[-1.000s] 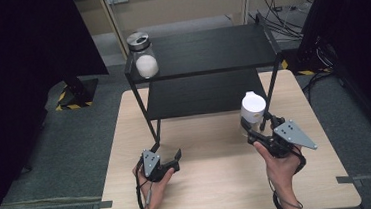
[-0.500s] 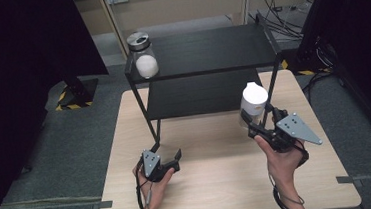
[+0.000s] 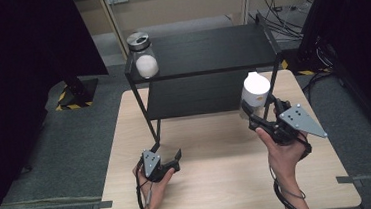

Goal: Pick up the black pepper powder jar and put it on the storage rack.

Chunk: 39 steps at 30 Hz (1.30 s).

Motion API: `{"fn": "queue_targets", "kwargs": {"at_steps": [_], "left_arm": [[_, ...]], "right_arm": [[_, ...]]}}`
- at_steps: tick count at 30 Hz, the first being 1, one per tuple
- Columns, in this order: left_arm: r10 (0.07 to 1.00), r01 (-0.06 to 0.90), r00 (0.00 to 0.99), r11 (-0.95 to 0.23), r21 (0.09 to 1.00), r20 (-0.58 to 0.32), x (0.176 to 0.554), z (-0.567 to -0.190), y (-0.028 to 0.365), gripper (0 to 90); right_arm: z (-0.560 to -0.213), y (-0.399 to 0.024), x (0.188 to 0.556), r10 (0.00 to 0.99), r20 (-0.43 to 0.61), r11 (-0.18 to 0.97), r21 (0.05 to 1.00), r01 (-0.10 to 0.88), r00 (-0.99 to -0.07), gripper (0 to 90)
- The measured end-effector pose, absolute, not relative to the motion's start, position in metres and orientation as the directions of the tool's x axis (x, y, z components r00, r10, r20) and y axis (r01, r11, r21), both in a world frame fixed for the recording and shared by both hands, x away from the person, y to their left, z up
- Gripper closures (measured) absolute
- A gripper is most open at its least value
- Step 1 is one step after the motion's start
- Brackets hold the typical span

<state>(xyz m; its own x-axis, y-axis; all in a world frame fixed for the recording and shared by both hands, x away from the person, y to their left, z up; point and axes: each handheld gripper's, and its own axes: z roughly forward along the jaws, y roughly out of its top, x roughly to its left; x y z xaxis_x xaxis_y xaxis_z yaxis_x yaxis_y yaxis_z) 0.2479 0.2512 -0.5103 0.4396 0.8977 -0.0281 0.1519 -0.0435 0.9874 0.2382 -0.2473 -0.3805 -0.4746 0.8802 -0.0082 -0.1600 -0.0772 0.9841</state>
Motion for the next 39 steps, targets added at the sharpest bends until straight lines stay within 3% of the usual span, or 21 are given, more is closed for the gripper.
{"fn": "queue_targets", "kwargs": {"at_steps": [39], "left_arm": [[0.895,0.149,0.444,-0.048,0.988,-0.024,0.248,-0.510,0.250,11.4]], "right_arm": [[-0.324,-0.242,0.255,0.888,-0.017,-0.096,0.970,-0.222,-0.459,30.9]]}}
